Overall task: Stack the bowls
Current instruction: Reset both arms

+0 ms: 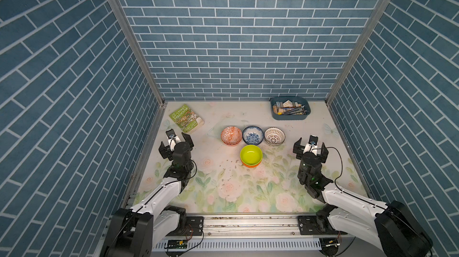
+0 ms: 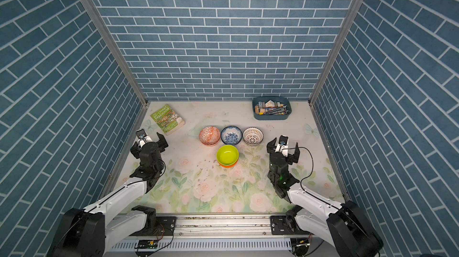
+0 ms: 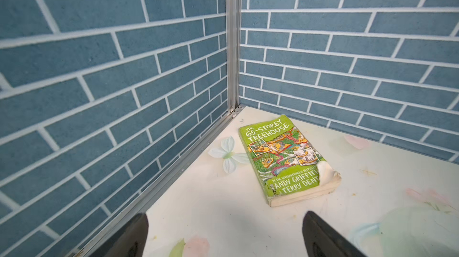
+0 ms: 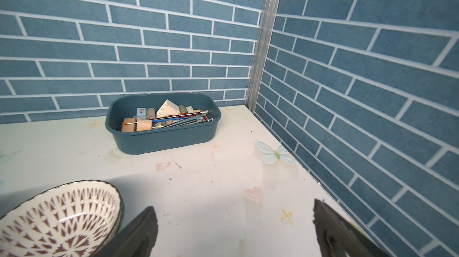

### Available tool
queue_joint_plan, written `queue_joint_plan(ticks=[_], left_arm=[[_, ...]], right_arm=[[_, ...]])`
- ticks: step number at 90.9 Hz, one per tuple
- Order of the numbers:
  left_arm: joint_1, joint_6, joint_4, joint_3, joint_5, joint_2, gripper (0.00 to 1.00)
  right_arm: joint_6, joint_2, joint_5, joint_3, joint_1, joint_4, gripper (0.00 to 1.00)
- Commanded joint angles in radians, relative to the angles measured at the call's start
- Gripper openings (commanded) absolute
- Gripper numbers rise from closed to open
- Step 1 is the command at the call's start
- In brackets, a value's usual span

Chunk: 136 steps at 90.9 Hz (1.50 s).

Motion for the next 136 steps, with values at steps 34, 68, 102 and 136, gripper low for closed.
queue_joint_plan(ticks=[34,68,102,136], left_arm=[[0.071,0.027,0.374,-0.108,0.093,0.160,1.00],[0.078,0.063,0.448,-0.078,0.207,0.286,1.00],[0.090,0.096,0.600,-0.098,0.305,0.394,1.00],[0.090,0.103,0.754,-0.162,0.295,0.436,1.00]], right_arm=[[-0.118,-0.015,-0.303,-0.241,-0.219,0.364,0.99],[-0.133,0.181,-0.475,-0.213,-0.332,0.590,0.99],[-0.136,0.456,-0.644,-0.178,-0.410,0.815,1.00],[-0.109,0.494,-0.672,-0.096,-0.440,0.692,1.00]])
